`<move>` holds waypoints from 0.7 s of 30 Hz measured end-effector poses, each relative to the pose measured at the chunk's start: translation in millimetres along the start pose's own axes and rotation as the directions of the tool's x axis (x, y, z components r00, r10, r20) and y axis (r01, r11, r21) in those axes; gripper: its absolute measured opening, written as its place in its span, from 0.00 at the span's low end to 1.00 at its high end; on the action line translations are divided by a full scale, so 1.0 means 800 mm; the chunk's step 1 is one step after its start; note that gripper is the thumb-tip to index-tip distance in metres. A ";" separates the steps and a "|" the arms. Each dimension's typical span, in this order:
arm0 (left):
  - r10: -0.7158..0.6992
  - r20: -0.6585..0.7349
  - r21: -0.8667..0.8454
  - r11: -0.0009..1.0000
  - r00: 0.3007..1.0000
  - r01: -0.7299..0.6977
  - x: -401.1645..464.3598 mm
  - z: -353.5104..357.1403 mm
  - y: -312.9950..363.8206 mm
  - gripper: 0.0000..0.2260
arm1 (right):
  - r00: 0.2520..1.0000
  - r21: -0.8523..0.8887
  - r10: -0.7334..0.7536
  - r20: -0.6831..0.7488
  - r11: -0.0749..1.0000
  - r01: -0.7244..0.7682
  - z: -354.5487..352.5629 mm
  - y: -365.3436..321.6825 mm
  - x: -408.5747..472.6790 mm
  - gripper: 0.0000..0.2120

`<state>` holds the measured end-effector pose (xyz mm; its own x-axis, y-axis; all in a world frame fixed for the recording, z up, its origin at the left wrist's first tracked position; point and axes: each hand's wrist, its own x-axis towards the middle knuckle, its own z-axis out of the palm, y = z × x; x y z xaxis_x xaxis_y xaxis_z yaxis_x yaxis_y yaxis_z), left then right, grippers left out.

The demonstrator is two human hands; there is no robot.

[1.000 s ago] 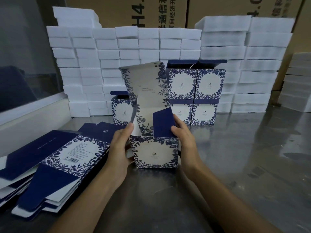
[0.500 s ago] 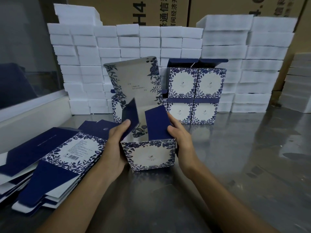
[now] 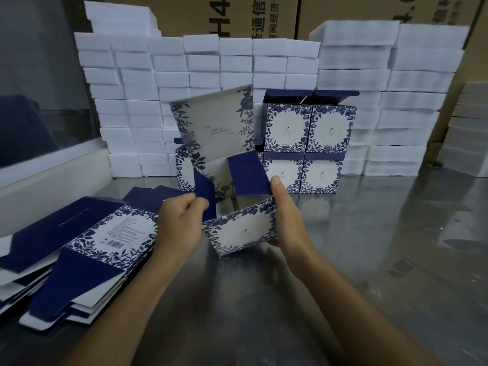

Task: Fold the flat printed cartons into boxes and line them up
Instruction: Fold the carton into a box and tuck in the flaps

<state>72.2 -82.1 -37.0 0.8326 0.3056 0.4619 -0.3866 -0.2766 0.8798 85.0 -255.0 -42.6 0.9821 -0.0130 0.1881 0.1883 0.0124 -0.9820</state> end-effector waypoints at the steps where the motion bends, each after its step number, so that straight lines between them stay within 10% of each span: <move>1: 0.021 -0.023 0.035 0.999 1.000 -0.020 -0.001 0.003 -0.001 0.19 | 1.000 0.000 -0.009 0.009 1.000 0.009 0.000 -0.001 -0.001 0.39; 21: -0.222 -0.028 -0.139 0.966 0.975 0.216 0.004 0.006 -0.023 0.14 | 0.908 -0.108 -0.392 -0.144 0.919 0.380 -0.002 0.012 -0.007 0.33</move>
<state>84.4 -80.6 -52.3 0.8862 0.3848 0.2579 -0.2485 -0.0748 0.9657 81.2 -256.5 -53.2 0.8168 -0.1610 0.5540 0.5448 -0.1011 -0.8325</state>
